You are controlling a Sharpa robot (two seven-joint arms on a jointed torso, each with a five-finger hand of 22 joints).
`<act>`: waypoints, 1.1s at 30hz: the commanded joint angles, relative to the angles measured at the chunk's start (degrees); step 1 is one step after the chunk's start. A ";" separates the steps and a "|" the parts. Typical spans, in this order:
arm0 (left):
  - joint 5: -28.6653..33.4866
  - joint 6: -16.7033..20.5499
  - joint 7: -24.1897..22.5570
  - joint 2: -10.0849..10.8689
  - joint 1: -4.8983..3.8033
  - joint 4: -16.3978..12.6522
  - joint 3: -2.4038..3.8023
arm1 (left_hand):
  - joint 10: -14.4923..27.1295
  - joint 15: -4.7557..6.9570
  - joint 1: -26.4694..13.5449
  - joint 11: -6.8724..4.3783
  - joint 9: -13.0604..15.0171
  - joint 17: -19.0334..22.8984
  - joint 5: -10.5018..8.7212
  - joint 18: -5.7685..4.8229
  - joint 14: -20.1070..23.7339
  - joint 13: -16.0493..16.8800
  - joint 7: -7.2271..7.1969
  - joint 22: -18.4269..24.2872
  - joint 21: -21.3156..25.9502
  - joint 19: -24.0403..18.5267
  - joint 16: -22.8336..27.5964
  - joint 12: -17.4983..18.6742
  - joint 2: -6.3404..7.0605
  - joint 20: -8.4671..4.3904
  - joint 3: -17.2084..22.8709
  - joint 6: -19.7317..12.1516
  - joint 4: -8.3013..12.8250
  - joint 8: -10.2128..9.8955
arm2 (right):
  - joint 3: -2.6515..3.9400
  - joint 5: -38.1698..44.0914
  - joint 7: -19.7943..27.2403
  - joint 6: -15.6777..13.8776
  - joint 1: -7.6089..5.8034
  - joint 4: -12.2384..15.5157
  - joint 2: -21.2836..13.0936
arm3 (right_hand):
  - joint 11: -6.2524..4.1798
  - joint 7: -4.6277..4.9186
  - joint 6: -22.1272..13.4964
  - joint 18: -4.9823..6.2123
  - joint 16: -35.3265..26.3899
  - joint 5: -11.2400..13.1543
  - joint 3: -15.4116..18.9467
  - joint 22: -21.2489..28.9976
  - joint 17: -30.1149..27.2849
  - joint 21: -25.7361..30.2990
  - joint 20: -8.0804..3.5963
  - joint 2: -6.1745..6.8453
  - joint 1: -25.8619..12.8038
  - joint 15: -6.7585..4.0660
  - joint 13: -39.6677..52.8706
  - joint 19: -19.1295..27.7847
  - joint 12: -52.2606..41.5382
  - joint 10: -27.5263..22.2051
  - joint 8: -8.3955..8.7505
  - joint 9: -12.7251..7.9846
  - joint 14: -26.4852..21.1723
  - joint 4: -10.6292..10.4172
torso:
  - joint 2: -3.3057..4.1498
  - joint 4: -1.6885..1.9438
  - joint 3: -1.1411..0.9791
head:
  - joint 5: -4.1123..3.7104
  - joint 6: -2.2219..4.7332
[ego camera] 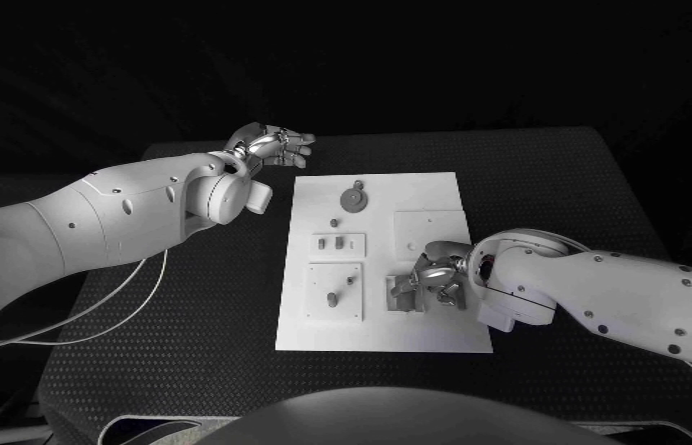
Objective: Assemble the parts on the task board
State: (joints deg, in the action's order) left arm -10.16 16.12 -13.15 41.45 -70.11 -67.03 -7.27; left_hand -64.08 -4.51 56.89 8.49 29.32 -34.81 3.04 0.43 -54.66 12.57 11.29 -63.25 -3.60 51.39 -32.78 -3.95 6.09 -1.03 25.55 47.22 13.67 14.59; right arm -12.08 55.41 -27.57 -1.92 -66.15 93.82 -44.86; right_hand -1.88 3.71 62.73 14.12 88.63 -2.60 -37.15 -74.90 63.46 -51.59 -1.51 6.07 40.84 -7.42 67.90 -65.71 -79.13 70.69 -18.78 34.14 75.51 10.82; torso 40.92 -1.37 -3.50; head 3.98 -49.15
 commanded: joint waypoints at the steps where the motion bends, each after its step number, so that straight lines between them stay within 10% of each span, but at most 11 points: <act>1: 0.29 -0.73 -0.62 -0.05 -0.08 -0.12 0.05 | 0.37 -0.06 -0.65 -0.15 -0.08 -0.07 -0.12 -0.36 -0.11 -0.04 0.04 0.05 -0.29 -0.45 0.23 -0.01 -0.16 -0.08 -0.21 -0.40 -0.26 0.33 | -0.07 -0.10 0.00 1.43 0.15 -0.06 0.18 | -0.50 0.10 0.13 0.88 -0.37 -0.29 -0.04 -0.92 -0.07 0.21 -0.31 0.30 -0.62 -0.37 -0.03 0.06 0.30 0.91 0.26 -0.10 -0.14 -0.37 | 0.00 0.03 0.03 | 0.05 -0.06; 33: 0.30 -0.80 -0.42 -0.04 -0.08 -0.17 0.05 | 0.42 -0.06 -0.79 -0.14 -0.11 -0.19 -0.12 -0.35 -0.10 -0.05 0.05 0.09 -0.28 -0.49 0.34 0.00 -0.25 -0.08 -0.32 -0.46 -0.30 0.35 | -0.25 1.43 -0.45 0.49 0.33 -1.06 0.55 | 0.89 1.57 -3.74 0.88 -1.85 -0.29 -3.24 -0.89 -5.10 1.23 0.25 7.48 -0.16 0.59 -5.21 1.80 5.12 -7.71 1.79 -0.30 -5.32 -6.42 | 0.00 -0.04 0.01 | 0.35 -0.24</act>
State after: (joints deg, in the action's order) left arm -10.12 16.08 -13.09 41.49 -70.11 -67.03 -7.27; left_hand -64.08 -4.50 56.69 8.49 29.27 -34.90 3.04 0.43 -54.66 12.57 11.30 -63.22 -3.60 51.40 -32.78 -3.95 5.88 -1.03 25.40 47.24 13.52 14.59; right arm -12.13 55.85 -27.46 -1.69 -66.06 93.05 -44.35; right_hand -1.02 4.87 59.65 14.33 87.04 -2.66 -40.40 -74.93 58.45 -50.70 -1.32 13.05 40.67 -6.90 62.77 -64.25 -74.09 63.38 -17.29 33.82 70.47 4.73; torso 40.91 -1.40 -3.51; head 4.30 -49.36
